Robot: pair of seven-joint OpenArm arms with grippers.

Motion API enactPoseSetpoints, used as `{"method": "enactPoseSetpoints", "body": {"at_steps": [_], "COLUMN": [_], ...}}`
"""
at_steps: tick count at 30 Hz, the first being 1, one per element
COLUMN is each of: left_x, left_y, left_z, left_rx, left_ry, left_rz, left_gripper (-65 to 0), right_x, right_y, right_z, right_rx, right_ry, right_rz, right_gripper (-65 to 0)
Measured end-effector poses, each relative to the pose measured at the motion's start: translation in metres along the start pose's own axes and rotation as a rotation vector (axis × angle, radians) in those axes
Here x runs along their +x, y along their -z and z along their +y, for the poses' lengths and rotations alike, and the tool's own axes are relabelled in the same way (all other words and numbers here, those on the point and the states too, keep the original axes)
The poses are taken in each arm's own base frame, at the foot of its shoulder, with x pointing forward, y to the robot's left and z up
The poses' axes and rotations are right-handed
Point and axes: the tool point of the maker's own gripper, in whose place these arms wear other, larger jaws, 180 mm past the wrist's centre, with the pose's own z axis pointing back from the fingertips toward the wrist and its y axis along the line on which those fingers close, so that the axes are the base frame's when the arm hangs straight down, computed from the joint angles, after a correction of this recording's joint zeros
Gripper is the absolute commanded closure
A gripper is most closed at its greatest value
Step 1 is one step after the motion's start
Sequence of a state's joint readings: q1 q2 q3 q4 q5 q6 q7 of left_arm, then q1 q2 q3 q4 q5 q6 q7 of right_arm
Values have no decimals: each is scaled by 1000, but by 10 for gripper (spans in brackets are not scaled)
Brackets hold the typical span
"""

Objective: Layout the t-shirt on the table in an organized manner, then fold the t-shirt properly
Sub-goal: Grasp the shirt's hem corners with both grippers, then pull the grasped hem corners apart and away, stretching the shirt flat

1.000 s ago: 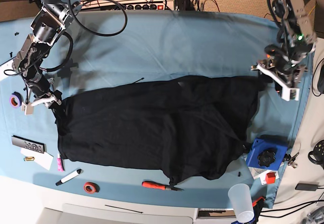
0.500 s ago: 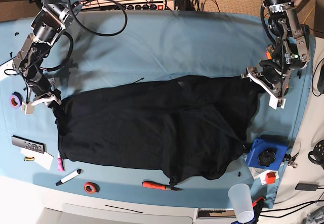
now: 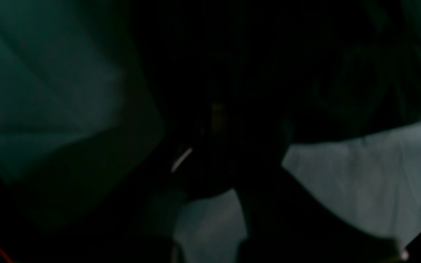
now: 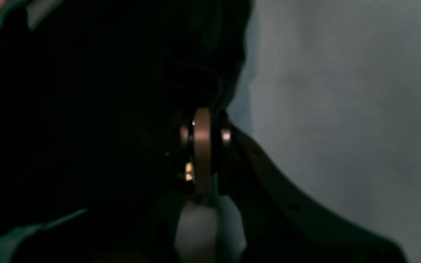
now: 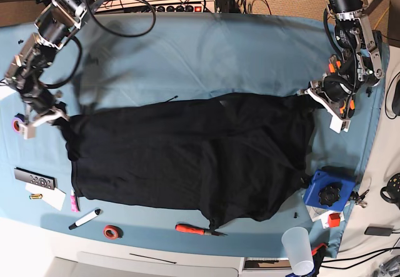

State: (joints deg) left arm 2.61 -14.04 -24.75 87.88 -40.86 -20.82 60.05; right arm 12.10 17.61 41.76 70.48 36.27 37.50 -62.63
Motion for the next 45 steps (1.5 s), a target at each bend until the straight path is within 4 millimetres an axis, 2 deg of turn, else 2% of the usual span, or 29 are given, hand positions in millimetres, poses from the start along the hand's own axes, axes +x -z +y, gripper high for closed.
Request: {"method": "enactPoseSetpoints", "body": {"at_steps": [3,8,13,18,21,23,28,35,37,42,45], "left_x": [-4,-12,-18,-35,-47,-53,-66,-82,-90,-109,-112], "left_y": [-5,-11,-12,-31,-42,-45,-50,-59,-64,-78,-82], "left_z": [0,-3,-5,4,9,6,5,5,4,-5,-6], "left_rx": [12,4,-12,-24,-19,-40,-54,-60,-57,-52,-44], "left_ry": [23,28,19,19,41,40,21,16,19,52,72], "left_rz": [42,103,121,165,188,193,208,232,244,289,305], "left_gripper": [0,0,0,0,0,0,0,0,0,0,0], "right_x": [7,-31,-53,-62,-63,-65,-86,-105,-104,-82,-81], "right_y": [-23,-38,-47,-59,-66,-71,-92,-114,-125,-156,-167], "right_z": [-7,-25,-33,-45,-46,-47,-63,-63,-64,-65,-67], "right_rx": [-39,-89,-107,-136,-114,-104,-138,-114,-127,-176,-201], "right_ry": [-48,-55,-48,-15,33,34,15,39,27,-40,-61], "right_rz": [-43,43,88,108,101,102,167,195,193,144,150], "right_gripper": [0,0,0,0,0,0,0,0,0,0,0]}}
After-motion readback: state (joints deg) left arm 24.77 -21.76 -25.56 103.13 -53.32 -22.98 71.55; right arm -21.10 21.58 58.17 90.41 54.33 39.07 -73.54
